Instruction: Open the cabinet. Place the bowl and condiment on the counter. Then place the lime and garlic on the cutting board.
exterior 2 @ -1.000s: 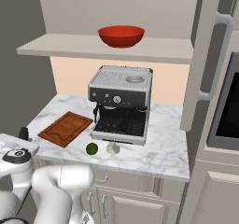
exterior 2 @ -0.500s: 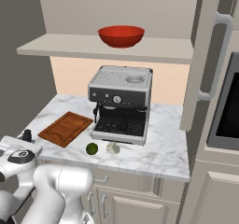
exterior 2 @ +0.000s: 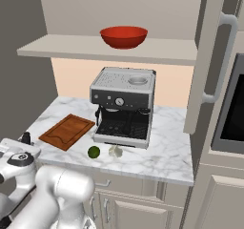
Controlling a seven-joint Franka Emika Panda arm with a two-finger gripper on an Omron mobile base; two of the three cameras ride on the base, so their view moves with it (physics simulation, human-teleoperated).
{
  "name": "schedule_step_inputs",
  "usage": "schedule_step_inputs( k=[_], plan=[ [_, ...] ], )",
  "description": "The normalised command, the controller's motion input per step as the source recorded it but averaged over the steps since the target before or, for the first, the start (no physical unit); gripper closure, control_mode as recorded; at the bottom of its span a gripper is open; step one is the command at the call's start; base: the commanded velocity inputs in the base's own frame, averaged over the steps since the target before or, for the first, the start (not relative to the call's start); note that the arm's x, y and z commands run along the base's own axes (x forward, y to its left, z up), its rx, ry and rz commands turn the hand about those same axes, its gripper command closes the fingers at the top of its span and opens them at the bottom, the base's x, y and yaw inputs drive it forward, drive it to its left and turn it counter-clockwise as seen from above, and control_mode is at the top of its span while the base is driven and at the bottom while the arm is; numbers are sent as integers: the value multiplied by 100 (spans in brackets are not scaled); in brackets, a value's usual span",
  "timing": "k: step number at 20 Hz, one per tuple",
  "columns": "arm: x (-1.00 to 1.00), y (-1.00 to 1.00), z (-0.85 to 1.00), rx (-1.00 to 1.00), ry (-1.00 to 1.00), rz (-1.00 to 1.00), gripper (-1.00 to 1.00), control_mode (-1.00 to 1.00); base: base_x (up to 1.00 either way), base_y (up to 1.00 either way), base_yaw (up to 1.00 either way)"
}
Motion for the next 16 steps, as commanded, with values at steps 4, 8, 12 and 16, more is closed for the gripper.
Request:
schedule_step_inputs(
  k=[4, 8, 12, 16],
  plan=[
    [37, 19, -43, -1, -4, 0, 100, -100, 0, 0, 0],
    [36, 9, -47, -1, -5, 0, 100, -100, 0, 0, 0],
    [6, 7, -57, -6, -2, 0, 100, -100, 0, 0, 0],
    [-8, 16, -56, -7, 0, 0, 100, -100, 0, 0, 0]
  ],
)
